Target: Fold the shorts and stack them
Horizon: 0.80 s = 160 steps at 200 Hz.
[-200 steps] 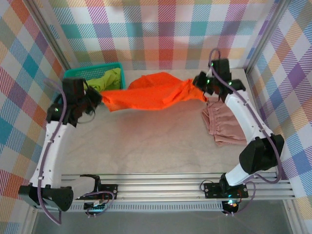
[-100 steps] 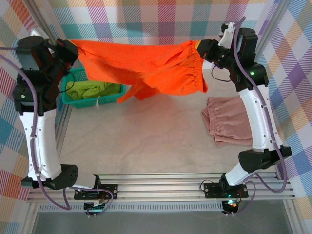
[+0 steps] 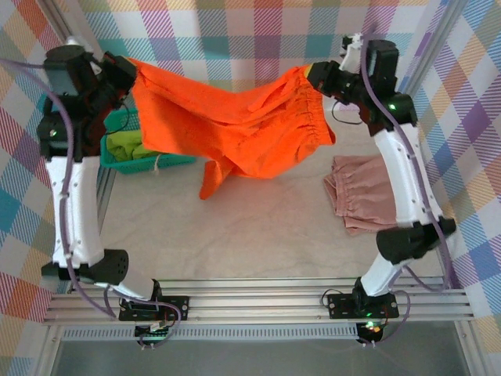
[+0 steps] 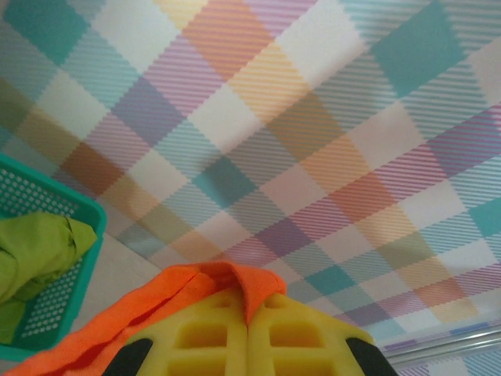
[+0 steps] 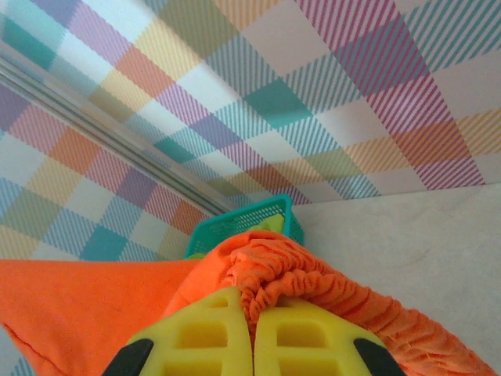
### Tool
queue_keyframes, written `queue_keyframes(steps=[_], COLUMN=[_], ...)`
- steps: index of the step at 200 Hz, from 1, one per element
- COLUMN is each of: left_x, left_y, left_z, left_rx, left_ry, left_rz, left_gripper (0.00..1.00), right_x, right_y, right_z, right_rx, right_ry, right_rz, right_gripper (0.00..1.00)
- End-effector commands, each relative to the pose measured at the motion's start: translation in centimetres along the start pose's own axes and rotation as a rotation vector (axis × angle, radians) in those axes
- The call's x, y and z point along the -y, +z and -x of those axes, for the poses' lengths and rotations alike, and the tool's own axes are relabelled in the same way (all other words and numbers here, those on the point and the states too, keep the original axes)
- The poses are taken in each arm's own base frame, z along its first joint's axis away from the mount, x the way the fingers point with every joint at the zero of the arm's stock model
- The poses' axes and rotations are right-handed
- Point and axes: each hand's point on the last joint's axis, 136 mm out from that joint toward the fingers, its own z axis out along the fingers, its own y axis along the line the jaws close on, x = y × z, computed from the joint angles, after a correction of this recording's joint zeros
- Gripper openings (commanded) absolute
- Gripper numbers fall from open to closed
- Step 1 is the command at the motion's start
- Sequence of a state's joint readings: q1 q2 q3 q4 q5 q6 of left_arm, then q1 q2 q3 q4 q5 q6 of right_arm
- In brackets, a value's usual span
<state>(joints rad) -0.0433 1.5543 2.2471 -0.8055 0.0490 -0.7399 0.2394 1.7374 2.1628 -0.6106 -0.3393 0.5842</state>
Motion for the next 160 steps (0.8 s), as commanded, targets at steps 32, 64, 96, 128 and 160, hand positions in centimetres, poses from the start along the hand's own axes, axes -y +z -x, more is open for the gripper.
queue_keyframes(steps=[32, 64, 96, 128, 160], left_x=[0.5, 4.7, 9.2, 11.3, 9.0], left_y=[8.0, 7.2, 0.8, -4.0, -4.6], left_z=[-0.5, 3.1, 7.0, 5.3, -1.8], left_rx=[-0.027, 0.075, 0.221, 0.187, 0.060], left_ry=[-0.015, -0.005, 0.026, 0.133, 0.204], left_rz=[-0.041, -0.165, -0.311, -0.378, -0.370], left_gripper=[0.00, 0.00, 0.00, 0.00, 0.00], right_x=[0.3, -2.5, -4.8, -3.5, 0.7], right_y=[7.2, 6.7, 2.6, 0.8, 1.8], right_z=[1.8, 5.9, 9.4, 9.3, 5.1], right_rx=[-0.010, 0.128, 0.249, 0.224, 0.125], right_ry=[-0.044, -0.080, -0.156, -0.192, -0.202], right_rz=[0.077, 0.189, 0.252, 0.276, 0.204], right_gripper=[0.00, 0.00, 0.00, 0.00, 0.00])
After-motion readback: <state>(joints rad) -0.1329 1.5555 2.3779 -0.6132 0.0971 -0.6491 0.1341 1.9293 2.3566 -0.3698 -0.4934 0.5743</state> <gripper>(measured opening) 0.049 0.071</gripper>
